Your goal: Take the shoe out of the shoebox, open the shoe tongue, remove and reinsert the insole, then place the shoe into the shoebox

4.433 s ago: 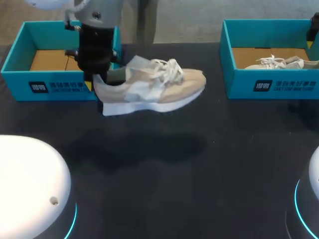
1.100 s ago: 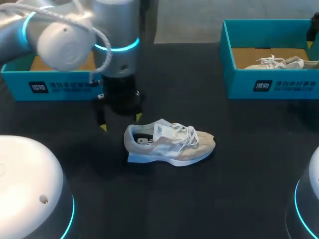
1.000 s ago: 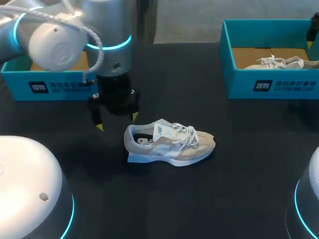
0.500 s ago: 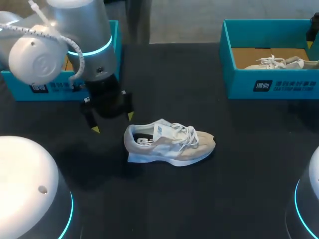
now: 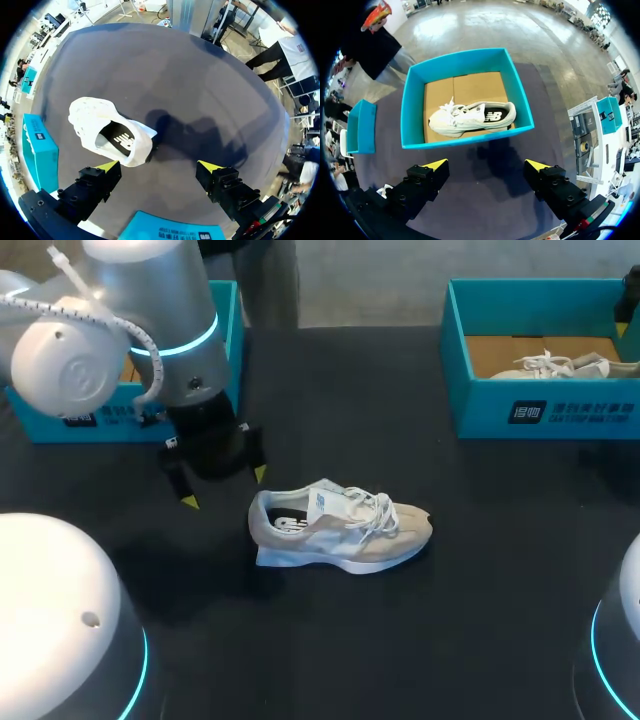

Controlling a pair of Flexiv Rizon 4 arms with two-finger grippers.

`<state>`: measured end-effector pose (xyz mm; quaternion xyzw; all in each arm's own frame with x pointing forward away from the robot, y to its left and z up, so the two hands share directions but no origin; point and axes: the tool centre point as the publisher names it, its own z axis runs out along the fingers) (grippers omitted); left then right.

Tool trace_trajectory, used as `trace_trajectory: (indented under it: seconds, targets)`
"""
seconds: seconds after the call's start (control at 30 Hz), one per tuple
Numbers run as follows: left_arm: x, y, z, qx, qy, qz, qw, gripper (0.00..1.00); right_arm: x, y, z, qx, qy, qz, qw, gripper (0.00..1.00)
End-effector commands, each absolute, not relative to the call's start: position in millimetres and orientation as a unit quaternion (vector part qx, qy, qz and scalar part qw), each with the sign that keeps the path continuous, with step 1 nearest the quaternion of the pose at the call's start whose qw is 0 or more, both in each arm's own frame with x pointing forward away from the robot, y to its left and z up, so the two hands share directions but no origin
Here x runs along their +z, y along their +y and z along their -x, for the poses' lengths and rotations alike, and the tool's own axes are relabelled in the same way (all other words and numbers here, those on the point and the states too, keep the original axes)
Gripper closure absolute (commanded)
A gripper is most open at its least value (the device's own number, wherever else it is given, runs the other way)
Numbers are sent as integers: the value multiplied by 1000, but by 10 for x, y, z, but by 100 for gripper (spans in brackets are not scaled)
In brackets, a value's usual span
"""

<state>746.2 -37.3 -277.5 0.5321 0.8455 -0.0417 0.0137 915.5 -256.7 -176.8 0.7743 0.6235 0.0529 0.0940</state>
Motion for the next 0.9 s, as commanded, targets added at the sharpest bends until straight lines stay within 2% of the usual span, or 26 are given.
trace_trajectory:
  seconds: [0.03, 0.27, 0.63, 0.9]
  targets:
    - [-2736, -353, -7454, -55, 856, -513, 19, 0, -1772, -2565, -9148, 53, 623, -774, 95, 0]
    - [-2562, -241, -7509, -159, 890, -428, -16, 0, -1772, -2565, -9148, 53, 623, -774, 95, 0]
    - [-2609, 12, -7623, -276, 911, -294, -84, 0, -1772, -2565, -9148, 53, 623, -774, 95, 0]
    - [-2649, 132, -7620, -316, 918, -225, -79, 0, -1772, -2565, -9148, 53, 623, -774, 95, 0]
